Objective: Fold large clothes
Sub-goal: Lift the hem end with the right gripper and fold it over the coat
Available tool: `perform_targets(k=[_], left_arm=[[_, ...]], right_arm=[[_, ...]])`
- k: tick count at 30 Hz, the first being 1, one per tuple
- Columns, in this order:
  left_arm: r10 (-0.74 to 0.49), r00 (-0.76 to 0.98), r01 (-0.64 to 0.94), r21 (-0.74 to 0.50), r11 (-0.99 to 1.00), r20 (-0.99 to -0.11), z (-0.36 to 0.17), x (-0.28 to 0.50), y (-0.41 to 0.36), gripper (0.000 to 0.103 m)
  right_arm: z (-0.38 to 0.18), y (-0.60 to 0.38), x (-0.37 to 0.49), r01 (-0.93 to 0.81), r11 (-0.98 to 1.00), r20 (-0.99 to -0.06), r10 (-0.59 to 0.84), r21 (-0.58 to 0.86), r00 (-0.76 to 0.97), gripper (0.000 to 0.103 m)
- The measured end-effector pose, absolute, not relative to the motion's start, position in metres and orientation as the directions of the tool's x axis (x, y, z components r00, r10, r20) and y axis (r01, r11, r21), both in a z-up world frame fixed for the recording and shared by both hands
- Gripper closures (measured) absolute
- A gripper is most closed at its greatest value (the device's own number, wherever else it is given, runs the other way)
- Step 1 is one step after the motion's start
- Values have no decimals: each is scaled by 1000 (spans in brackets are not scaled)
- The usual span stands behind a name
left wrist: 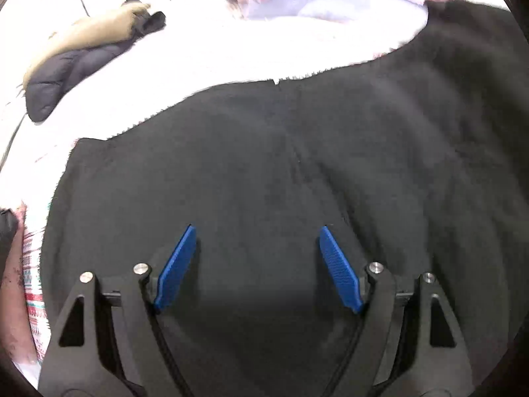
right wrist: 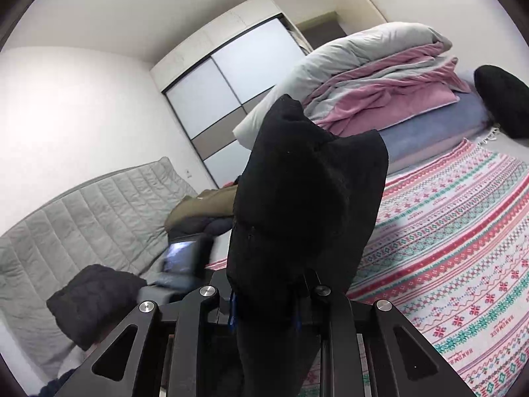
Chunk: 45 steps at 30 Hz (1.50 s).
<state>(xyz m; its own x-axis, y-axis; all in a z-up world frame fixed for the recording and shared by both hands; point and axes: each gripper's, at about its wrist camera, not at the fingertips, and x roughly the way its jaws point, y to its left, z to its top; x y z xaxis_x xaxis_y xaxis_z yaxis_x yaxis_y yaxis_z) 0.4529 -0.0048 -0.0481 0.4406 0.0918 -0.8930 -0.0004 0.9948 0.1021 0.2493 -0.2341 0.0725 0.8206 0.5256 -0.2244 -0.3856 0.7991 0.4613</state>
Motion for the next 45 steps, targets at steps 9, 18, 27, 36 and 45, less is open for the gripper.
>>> perform_targets(k=[9,18,27,36,45], left_arm=[[163,438,3,183,983,-884,-40,479,-4,24],[117,402,-74,95,993,-908,-51,550,12,24],[107,394,-114,66,991,-913,-50,523,26,24],[83,414,-59,64,996,-907,-75,460,-1,20],[-78,501,-206,-207,956,-862,-7,355,63,22]], right_arm=[[73,-207,243,-463,790,-227,576,401,786,79],[72,-207,241,-467,788,-223,579,402,784,79],[69,-204,242,-463,793,-237,575,396,783,79],[67,-203,244,-464,784,-239,585,413,775,79],[66,-210,252,-418,802,-256,550,427,795,79]])
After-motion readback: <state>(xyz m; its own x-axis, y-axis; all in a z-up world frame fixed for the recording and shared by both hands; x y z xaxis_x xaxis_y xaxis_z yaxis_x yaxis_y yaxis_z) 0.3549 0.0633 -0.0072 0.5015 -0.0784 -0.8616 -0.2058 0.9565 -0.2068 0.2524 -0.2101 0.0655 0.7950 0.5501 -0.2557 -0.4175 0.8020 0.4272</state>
